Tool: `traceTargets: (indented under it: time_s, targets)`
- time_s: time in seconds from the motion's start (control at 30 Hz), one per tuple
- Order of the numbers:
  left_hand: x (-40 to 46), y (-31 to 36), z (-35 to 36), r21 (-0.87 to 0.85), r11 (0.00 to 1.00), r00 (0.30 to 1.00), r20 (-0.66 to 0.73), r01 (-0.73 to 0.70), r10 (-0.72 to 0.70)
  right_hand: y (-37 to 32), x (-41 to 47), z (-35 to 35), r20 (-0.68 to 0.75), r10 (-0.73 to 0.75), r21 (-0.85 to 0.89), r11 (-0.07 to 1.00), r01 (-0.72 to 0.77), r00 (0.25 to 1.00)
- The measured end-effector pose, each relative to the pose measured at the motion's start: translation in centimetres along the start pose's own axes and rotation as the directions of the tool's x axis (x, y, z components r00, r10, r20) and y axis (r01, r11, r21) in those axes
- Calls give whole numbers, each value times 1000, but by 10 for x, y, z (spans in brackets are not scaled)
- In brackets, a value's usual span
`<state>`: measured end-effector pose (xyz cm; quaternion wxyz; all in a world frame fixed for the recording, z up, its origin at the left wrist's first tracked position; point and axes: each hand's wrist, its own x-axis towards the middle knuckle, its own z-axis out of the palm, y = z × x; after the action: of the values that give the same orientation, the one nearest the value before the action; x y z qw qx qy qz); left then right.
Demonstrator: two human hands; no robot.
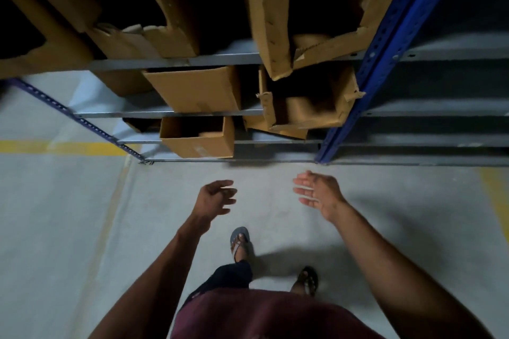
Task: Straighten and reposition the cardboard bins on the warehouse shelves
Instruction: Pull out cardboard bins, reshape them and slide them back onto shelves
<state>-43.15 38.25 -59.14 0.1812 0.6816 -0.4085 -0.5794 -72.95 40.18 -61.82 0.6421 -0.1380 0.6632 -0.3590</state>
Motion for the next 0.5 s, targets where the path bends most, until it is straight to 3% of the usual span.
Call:
traceTargets:
  time_s: [0.17, 0.5]
  targets:
    - [-20, -10, -26, -165, 986, 997, -78, -16, 4, 11, -29, 56, 58, -36, -3, 999, 37, 998]
    - [44, 5, -147, -309, 943, 991, -79, -127, 108, -30, -3, 190, -34, -159, -50, 986, 158, 987]
